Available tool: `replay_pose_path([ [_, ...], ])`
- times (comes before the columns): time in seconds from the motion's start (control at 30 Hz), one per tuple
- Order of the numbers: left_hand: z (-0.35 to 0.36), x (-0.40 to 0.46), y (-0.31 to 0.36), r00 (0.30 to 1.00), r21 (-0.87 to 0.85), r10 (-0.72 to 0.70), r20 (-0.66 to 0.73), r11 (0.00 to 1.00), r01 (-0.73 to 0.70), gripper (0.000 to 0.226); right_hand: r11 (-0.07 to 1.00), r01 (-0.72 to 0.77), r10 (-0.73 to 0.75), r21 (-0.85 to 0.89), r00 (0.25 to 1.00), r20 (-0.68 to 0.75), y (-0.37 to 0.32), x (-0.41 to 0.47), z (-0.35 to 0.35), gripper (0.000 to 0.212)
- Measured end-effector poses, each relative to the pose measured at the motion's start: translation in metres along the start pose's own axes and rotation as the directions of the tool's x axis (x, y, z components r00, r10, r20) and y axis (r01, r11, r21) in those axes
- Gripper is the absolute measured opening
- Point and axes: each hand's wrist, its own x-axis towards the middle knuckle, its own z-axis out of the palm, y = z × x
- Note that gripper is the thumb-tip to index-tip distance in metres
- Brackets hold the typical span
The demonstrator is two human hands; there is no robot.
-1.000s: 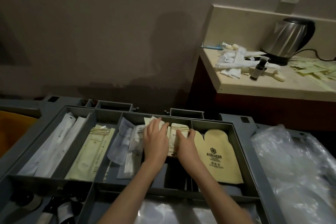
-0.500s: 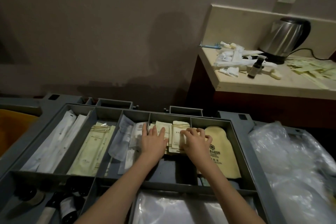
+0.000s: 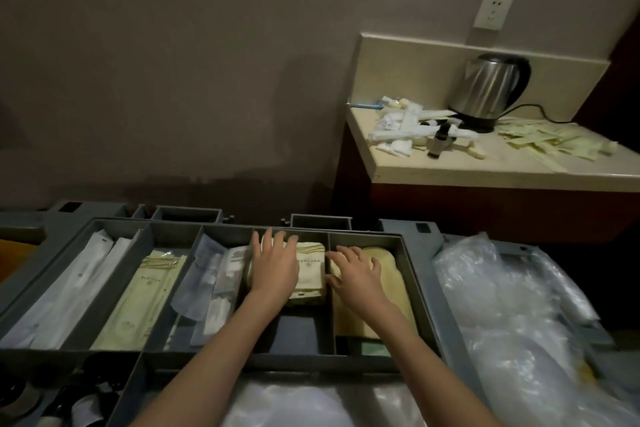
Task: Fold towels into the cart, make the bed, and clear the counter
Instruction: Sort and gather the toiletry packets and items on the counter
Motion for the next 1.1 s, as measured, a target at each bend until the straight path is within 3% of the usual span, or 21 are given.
replay_pose_path([
  [0.23,-0.02,-0.001,0.104,0.997,-0.051,0.056,-0.045,0.997,-0.058,0.046,0.998,-0.038,0.036,-0.04,0.998,-0.047,0.097,-0.037,-0.059,0.047],
  [0.47,-0.011,0.001,0.29,0.991,-0.052,0.123,-0.06,0.991,-0.126,0.048,0.993,-0.055,0.047,-0.101,0.996,-0.079,0.253,-0.073,-0.129,0.049],
  [0.63,-0.011,-0.005,0.398,0.998,-0.105,0.058,0.01,0.993,-0.056,0.044,0.993,-0.05,0.045,-0.108,0.998,-0.048,0.352,-0.106,-0.175,0.053],
  [0.87,-0.031,0.007,0.471,0.999,-0.102,0.02,-0.034,0.994,-0.023,0.047,0.999,-0.025,0.024,-0.031,1.0,-0.014,0.422,-0.11,-0.221,0.05],
  [1.1,-0.023,0.028,0.52,0.996,-0.196,0.08,0.04,0.978,-0.07,0.049,0.996,-0.066,0.067,-0.068,0.998,0.017,0.456,-0.109,-0.227,0.05],
])
